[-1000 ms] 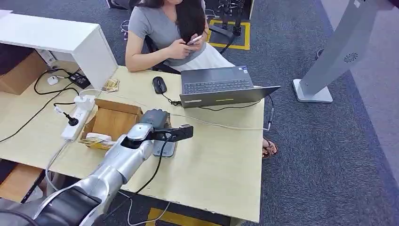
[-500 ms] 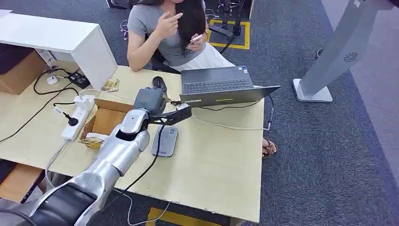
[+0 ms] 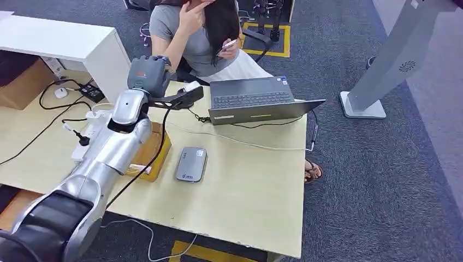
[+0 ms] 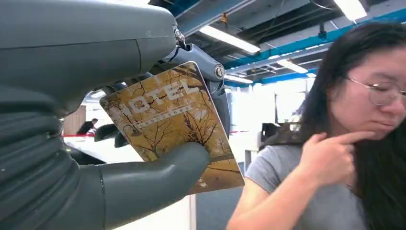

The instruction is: Pass the card to the sensor for recognition and then transmit it.

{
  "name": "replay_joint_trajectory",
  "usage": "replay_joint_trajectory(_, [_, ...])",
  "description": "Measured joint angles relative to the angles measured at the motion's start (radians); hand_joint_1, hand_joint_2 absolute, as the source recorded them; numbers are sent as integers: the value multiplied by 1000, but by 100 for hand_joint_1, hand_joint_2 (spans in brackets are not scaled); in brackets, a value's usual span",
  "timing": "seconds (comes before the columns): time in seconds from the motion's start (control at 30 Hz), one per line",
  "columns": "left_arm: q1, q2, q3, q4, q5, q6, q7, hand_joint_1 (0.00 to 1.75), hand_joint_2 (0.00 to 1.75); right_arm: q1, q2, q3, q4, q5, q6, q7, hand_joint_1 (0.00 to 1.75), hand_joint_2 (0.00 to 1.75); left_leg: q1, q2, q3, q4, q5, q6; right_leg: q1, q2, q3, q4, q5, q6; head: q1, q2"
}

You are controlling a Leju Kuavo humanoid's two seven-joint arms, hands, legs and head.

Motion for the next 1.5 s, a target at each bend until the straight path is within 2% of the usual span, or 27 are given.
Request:
replay_joint_trajectory(0.37, [-4, 14, 4, 40, -14, 0, 5, 175, 175, -1, 0, 0, 0, 7, 0, 5, 0, 0, 0, 0, 0, 0, 0, 0, 0, 0, 0, 0, 0, 0, 0, 0])
replay_joint_trajectory(0.87, [-4, 9, 4, 86, -24, 3, 5, 175, 175, -1, 0, -4, 0, 13, 0, 12, 0, 0, 0, 0, 0, 0, 0, 0, 0, 0, 0, 0, 0, 0, 0, 0])
replay_joint_trajectory(0.9, [-4, 9, 4, 87, -24, 3, 5, 12, 175, -1, 0, -5, 0, 13, 0, 12, 0, 0, 0, 0, 0, 0, 0, 0, 0, 0, 0, 0, 0, 0, 1, 0])
replay_joint_trajectory(0.93, [-4, 9, 4, 87, -24, 3, 5, 0, 175, -1, 0, -5, 0, 14, 0, 12, 0, 0, 0, 0, 0, 0, 0, 0, 0, 0, 0, 0, 0, 0, 0, 0])
replay_joint_trajectory(1.37, [8, 9, 4, 94, -33, 33, 5, 0, 175, -2, 0, -7, 0, 16, 0, 13, 0, 0, 0, 0, 0, 0, 0, 0, 0, 0, 0, 0, 0, 0, 0, 0])
replay_joint_trajectory(1.5, [29, 4, 5, 77, -14, 47, -24, 0, 175, -1, 0, -14, 0, 16, -2, 12, 0, 0, 0, 0, 0, 0, 0, 0, 0, 0, 0, 0, 0, 0, 0, 0])
